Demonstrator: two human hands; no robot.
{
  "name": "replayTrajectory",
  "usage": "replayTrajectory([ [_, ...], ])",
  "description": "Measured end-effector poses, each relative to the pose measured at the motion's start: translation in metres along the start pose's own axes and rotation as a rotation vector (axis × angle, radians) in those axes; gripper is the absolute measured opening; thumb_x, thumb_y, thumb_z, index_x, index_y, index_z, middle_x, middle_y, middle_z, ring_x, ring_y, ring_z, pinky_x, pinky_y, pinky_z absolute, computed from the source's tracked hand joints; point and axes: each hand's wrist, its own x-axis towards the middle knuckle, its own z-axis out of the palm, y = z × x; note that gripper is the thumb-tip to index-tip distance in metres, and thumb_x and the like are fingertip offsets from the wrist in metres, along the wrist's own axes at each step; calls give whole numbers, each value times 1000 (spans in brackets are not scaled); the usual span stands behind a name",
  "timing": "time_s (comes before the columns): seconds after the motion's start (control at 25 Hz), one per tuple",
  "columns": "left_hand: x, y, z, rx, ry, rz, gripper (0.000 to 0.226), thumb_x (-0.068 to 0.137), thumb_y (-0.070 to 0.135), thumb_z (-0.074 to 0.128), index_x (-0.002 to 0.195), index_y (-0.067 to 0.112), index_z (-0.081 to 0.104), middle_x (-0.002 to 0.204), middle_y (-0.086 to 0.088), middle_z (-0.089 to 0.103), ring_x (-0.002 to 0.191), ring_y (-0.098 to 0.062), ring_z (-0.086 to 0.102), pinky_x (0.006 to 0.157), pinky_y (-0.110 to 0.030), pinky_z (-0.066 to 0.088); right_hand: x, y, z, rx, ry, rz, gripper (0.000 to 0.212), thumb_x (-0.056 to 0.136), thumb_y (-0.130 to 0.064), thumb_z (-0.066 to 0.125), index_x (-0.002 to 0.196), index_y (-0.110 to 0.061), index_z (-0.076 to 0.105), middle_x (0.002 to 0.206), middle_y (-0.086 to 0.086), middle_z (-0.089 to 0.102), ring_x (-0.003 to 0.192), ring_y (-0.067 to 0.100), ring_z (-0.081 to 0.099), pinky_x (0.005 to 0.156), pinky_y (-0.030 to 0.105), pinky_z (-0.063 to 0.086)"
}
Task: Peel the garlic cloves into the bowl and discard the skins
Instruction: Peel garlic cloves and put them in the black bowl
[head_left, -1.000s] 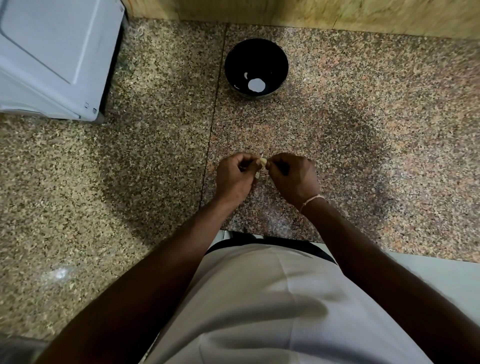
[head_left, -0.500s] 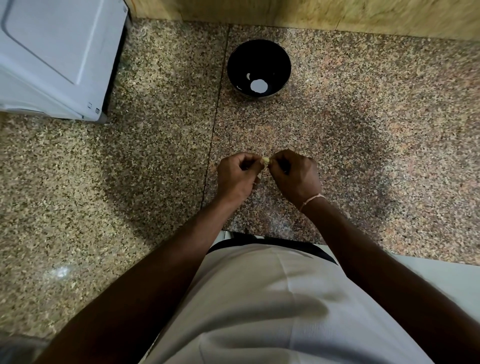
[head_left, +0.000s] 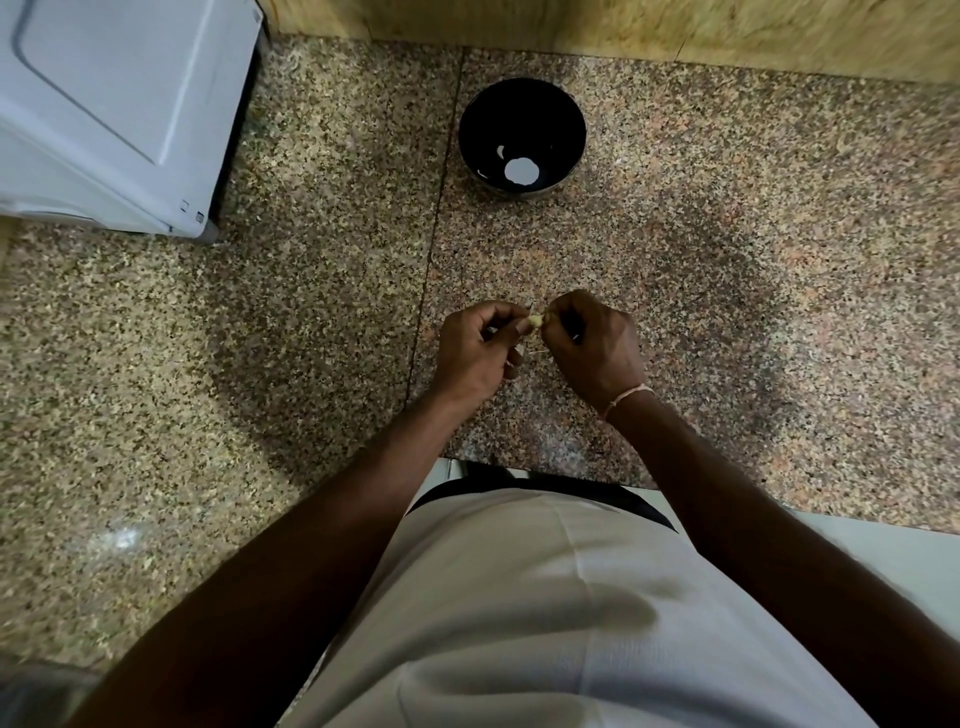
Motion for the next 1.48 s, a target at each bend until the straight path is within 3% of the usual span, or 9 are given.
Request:
replayTrajectory([
  [0.2,-2,0,0,-43,-36,15,8,98,10,72,104,11,76,96,-16,75,60,-19,65,51,-33,57,0,0,-1,4,-25,18,6,96,-21,65,93,-15,67,73,-6,62,60,18,58,55,27,39],
  [0.36,-3,-2,0,-64,-53,5,9,98,8,72,101,15,76,88,-3,75,58,-15,66,50,-33,57,1,1,0,-2,-44,26,7,97,-21,64,96,-15,67,78,-3,66,63,20,61,57,31,46],
  [0.6,-1,-5,-3,-102,-78,-32,16,99,5,70,98,20,76,92,9,78,58,-15,67,48,-29,58,1,5,4,4,-81,13,9,100,-23,60,98,-15,64,77,-4,64,60,15,57,54,28,41],
  [0.8,1,-10,-5,-123,-23,-52,14,96,12,75,95,25,79,90,-13,78,61,-19,68,52,-36,60,2,6,3,-3,-85,18,11,103,-21,59,104,-14,68,73,-9,60,56,-2,50,50,17,29],
  [0.88,3,-11,-5,-136,-15,-63,16,97,13,74,94,27,80,92,-15,78,61,-19,67,52,-35,59,2,6,1,-5,-87,31,14,102,-19,59,109,-14,70,82,-5,69,59,-1,54,53,16,35],
  [1.0,4,-11,-5,-153,-6,-77,19,99,13,71,92,29,79,92,-11,79,59,-16,67,50,-32,58,1,4,-3,34,-86,82,16,99,-18,63,112,-16,72,100,0,77,73,13,68,66,26,52],
  [1.08,5,-11,-4,-163,-4,-79,18,100,14,70,94,28,79,92,-8,79,59,-15,67,48,-31,57,0,2,-3,34,-78,73,13,97,-20,66,107,-16,74,94,-1,77,75,14,70,67,28,54],
  [1.2,6,-11,-3,-133,14,-62,15,99,16,71,94,29,78,90,-7,79,59,-15,66,49,-32,57,0,-3,0,37,-76,67,9,96,-24,68,99,-20,75,77,-10,68,64,0,61,56,18,43],
  [1.48,6,-11,-2,-22,35,-12,6,97,16,74,102,19,77,86,-8,78,62,-17,67,54,-41,60,-1,-2,-5,36,-46,10,10,96,-26,69,98,-20,76,77,-12,70,62,0,62,56,19,47],
])
